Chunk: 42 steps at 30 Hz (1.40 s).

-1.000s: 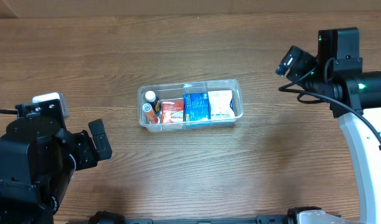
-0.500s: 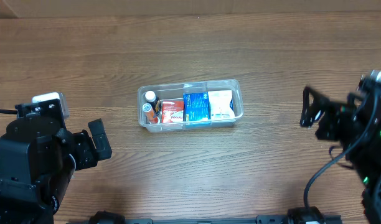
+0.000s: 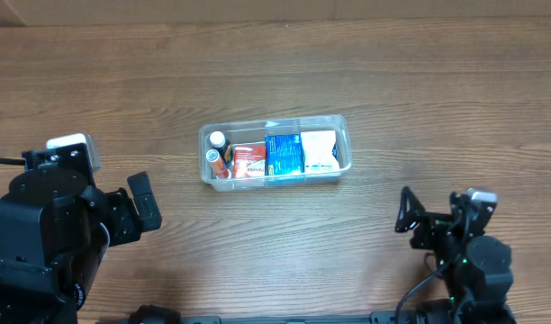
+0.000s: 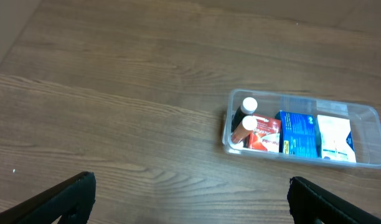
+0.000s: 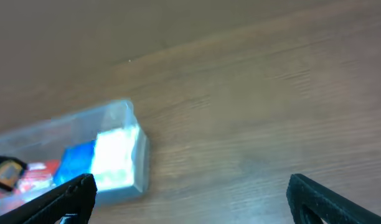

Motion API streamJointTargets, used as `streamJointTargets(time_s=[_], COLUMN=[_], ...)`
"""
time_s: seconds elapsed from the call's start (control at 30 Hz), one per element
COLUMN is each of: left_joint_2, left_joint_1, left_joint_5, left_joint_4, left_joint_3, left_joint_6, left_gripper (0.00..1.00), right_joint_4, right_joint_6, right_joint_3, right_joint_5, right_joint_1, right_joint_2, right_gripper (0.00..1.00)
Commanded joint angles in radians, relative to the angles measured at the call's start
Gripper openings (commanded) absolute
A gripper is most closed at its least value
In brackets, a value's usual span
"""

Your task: Pack container

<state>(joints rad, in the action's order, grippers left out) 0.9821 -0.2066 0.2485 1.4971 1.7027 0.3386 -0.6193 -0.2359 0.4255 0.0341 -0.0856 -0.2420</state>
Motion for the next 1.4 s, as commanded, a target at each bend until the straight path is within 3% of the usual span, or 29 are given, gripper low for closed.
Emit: streamJointTargets(time_s=[0.0,0.23,1.13,1.37], left_joint_2=[-0.001,-0.001,-0.014,-0.179], left_joint_1=[0.006,0.006,0.006,0.006], left_joint_5=[0.016,0.016,0.016,0.016], left_joint_4=[-0.003,-0.003,-0.003,-0.004], left_joint_3=[0.013,0.013,0.011,-0.206], left_joint_6=[0.014,0.014,0.014,0.014], left_gripper=[1.0,1.0,1.0,1.0], right_joint_4=[0.01,0.009,-0.011,-0.011], right_joint_6=[-0.007,-0.006,0.008,0.008], right_joint_3=[-0.123,-0.272,-0.27,-0.27], right_joint_5=[0.014,0.013,0.035,0.035], right_joint_1=[0.003,0.003,0.003,0.003], right_joint_2=[0.108,0.239,0.239,0.239], right_gripper=[1.0,1.0,1.0,1.0])
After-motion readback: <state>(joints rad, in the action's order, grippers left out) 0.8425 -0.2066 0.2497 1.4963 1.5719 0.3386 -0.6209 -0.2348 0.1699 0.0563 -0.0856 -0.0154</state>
